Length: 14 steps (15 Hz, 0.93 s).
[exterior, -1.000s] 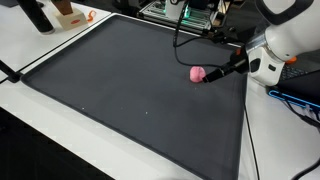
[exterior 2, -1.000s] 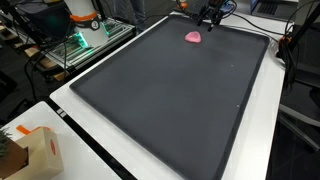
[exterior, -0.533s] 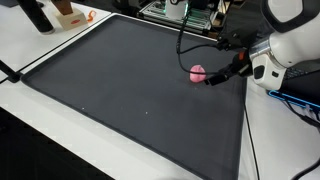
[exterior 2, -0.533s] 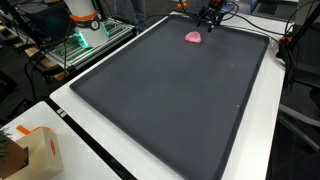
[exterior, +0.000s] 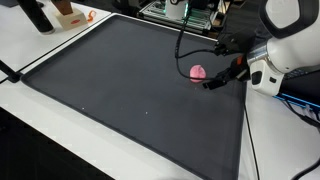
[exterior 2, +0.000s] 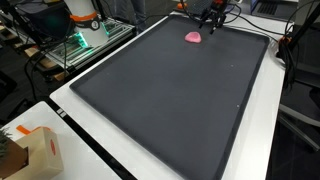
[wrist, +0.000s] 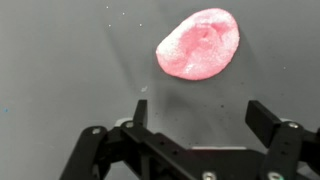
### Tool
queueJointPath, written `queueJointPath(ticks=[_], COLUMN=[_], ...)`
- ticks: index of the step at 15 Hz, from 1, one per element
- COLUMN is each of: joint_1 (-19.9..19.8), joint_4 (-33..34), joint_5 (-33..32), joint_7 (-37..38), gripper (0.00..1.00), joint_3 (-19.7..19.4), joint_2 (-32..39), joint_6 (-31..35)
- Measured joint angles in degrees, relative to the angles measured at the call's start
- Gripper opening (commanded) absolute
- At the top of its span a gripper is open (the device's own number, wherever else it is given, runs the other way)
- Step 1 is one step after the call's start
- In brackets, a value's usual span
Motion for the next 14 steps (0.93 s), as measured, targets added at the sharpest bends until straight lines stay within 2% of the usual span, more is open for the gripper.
queueJointPath(ticks=[4, 7, 14], joint_1=[-0.1, -0.6, -5.1], joint_4=[2.7, 5.5, 10.4], joint_5=[0.3, 1.7, 11.0], joint_7=[0.7, 4.0, 14.8], gripper=[1.00, 1.00, 1.00], joint_3=[-0.7, -1.4, -2.1], joint_2=[1.4, 2.4, 4.0], joint_6=[-1.7, -4.2, -6.8])
